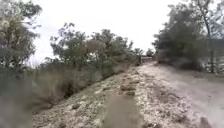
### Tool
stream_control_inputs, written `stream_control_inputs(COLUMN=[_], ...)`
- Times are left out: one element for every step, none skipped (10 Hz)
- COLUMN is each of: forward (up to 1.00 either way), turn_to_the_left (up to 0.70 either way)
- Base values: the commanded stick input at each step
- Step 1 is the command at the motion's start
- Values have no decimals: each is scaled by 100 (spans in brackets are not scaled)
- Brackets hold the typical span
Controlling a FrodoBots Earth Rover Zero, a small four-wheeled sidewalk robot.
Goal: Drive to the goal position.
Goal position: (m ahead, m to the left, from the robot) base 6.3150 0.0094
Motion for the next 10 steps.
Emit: stream_control_inputs(forward=[70, 70, 70, 70, 70, 70, 70, 70, 70, 70], turn_to_the_left=[-35, -35, -35, -35, -35, -35, -35, -29, -4, 0])
